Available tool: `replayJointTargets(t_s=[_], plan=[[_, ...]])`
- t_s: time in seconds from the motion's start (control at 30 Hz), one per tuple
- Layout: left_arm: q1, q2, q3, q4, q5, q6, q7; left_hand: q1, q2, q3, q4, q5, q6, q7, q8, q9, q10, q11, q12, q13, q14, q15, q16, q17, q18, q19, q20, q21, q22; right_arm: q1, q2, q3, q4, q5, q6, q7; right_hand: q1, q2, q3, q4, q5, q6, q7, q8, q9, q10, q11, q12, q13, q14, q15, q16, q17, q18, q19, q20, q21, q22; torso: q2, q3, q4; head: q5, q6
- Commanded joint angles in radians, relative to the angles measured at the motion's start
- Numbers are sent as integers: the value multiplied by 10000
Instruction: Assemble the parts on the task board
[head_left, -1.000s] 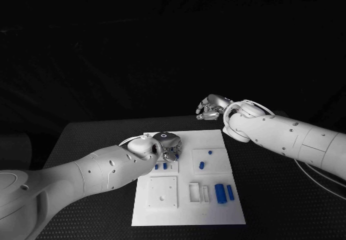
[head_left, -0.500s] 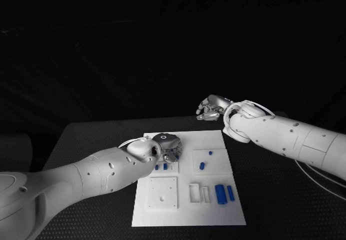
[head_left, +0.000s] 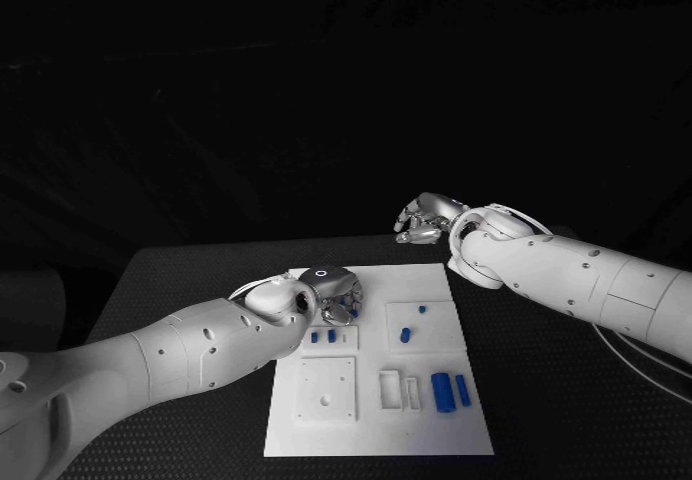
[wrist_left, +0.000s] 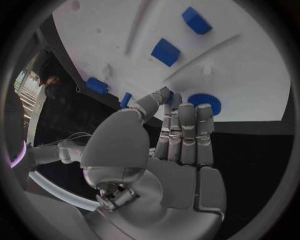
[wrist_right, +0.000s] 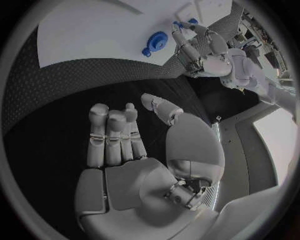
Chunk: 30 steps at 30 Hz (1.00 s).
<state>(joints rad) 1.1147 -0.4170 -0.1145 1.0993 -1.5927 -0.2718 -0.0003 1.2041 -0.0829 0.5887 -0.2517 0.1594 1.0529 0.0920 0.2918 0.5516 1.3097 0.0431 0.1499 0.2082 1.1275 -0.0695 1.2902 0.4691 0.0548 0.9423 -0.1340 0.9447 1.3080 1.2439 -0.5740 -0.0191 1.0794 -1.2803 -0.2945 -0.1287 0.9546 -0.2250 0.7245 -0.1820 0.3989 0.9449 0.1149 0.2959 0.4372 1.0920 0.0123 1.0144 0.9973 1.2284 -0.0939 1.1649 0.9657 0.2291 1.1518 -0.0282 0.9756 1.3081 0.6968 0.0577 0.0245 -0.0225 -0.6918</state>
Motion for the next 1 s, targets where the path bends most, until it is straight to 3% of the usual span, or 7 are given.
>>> replayJointTargets(t_s=[0.03, 0.2, 0.53, 0.77, 1.0], plan=[[9, -254, 139, 319, 343, -117, 55, -66, 39, 34, -5, 69, 91, 64, 26, 5, 66, -16, -7, -8, 74, -1, 62, -10, 441, 70, -246, 40, 146, -3, -35, 5, 12, -14, 57, 88, -72, 51, -37, -37, 62, 6, 77, 60, 17, -27, -26, -66, -12, -7, -43, -42, -12, 327, -33, 6, -59, 46, -11, -4, 13, 4, 13], [42, -778, 293, 828, 521, -45, 4, -70, 30, 40, -5, 72, 100, 61, 27, 1, 78, -20, -14, -10, 91, -6, 64, -10, 440, 84, -255, 45, 146, -3, -90, 5, 13, -13, 57, 81, -71, 50, -38, -39, 65, 7, 76, 61, 19, -27, -27, -66, -16, -6, -44, -44, -14, 327, -32, 6, -62, 46, -19, -8, 35, 22, 12], [81, -1545, 283, 1190, 832, 133, -67, -83, 25, 45, 3, 77, 109, 59, 26, -6, 94, -25, -22, -12, 106, -11, 66, -10, 437, 96, -263, 49, 146, -4, -147, 5, 12, -13, 60, 81, -69, 50, -40, -43, 67, 6, 75, 63, 22, -26, -28, -65, -23, -5, -45, -45, -18, 327, -30, 6, -66, 47, -17, -29, 50, 52, 7], [53, -1772, 278, 1076, 855, 107, -50, -87, 24, 50, 7, 78, 111, 59, 24, -10, 98, -26, -28, -13, 108, -12, 64, -10, 435, 99, -267, 49, 146, -6, -141, 5, 12, -13, 59, 88, -70, 52, -41, -43, 68, 6, 74, 64, 24, -25, -29, -64, -28, -4, -46, -46, -20, 327, -28, 7, -69, 48, -3, -45, 56, 96, 3], [41, -1722, 277, 939, 922, 184, -25, -87, 22, 57, 9, 79, 112, 58, 23, -13, 101, -27, -35, -16, 111, -13, 63, -11, 433, 100, -270, 49, 146, -13, -111, 5, 1, -13, 62, 94, -71, 55, -43, -43, 69, 4, 74, 64, 26, -24, -29, -64, -33, -3, -47, -47, -23, 327, -26, 7, -72, 48, 0, -22, 26, 126, -10]])
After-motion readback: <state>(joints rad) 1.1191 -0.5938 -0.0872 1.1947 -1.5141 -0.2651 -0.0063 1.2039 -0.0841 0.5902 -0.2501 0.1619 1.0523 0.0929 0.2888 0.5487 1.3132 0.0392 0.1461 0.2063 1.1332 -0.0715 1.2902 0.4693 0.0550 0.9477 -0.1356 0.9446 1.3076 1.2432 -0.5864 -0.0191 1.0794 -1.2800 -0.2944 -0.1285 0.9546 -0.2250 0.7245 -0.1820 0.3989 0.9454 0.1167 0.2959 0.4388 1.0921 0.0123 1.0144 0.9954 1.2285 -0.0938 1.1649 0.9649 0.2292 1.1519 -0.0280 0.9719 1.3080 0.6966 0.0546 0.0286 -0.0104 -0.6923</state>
